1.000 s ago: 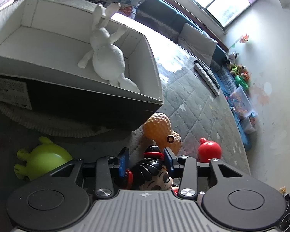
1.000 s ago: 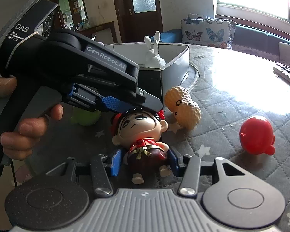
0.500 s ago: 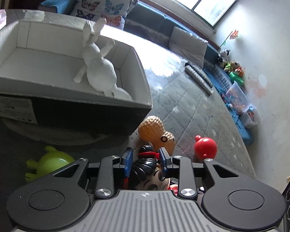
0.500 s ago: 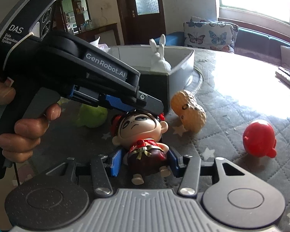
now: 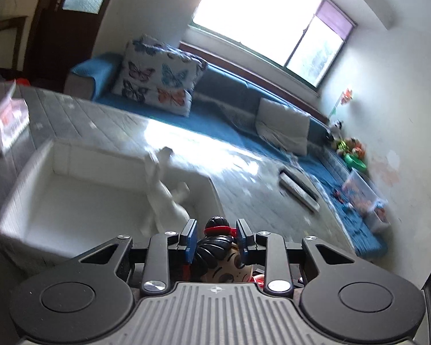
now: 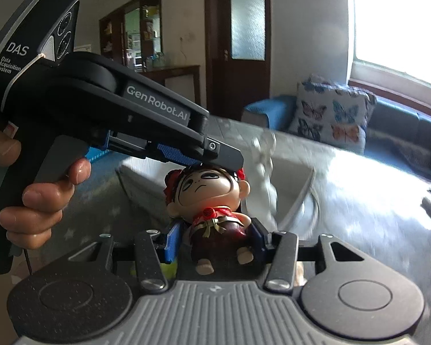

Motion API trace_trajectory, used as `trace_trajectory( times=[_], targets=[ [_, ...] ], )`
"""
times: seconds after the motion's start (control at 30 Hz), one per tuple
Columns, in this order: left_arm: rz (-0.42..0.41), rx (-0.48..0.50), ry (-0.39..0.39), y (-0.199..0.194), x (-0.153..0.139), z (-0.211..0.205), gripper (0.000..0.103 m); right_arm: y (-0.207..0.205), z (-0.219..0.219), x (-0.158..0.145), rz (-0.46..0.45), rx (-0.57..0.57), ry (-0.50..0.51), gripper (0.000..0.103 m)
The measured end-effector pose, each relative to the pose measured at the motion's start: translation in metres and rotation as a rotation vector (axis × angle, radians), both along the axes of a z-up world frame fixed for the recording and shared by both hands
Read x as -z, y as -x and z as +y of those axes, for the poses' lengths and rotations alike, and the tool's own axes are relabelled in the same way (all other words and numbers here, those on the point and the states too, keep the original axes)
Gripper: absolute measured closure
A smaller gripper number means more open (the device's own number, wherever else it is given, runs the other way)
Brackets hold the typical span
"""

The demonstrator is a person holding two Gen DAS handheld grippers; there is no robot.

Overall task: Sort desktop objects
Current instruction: 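Lift the doll with the left gripper and carry it toward the shoebox, then lower the doll into the shoebox and open the left gripper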

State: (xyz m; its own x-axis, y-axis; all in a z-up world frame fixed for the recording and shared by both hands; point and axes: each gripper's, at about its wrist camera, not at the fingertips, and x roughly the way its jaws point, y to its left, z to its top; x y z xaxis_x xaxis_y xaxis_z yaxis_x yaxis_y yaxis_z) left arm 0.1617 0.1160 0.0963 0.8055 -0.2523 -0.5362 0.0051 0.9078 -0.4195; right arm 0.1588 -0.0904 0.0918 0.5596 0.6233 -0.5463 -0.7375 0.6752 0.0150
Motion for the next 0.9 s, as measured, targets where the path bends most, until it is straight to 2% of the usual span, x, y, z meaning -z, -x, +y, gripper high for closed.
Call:
trace_trajectory(
  times=[0.1,0.2,0.43,0.47,0.5,0.6,0.9],
  targets=[
    [0.000,-0.026,-0.003,-0.019,-0.001,0.017,0.071,-0.024,0.022,-0.006,-0.006,-0.023,0.006,0.054],
    [0.036,-0.052,0.009,-0.043,0.009,0.034,0.072,-0.047,0.040,-0.002,0.016,-0.042,0.012,0.054],
    [0.169,-0.070,0.031,-0.092,0.055,0.062,0.073,-0.092,0.079,0.031,0.105,-0.064,0.070,0.054],
    [0.190,-0.069,0.040,-0.098,0.062,0.065,0.073,-0.095,0.082,0.037,0.117,-0.065,0.080,0.054],
    [0.208,-0.066,0.058,-0.102,0.067,0.068,0.078,-0.097,0.084,0.041,0.127,-0.067,0.093,0.055],
    [0.246,-0.037,0.132,-0.109,0.080,0.074,0.079,-0.103,0.090,0.050,0.162,-0.080,0.110,0.057],
    [0.227,-0.036,0.106,-0.104,0.078,0.071,0.077,-0.104,0.095,0.060,0.193,-0.068,0.139,0.056]
  ],
)
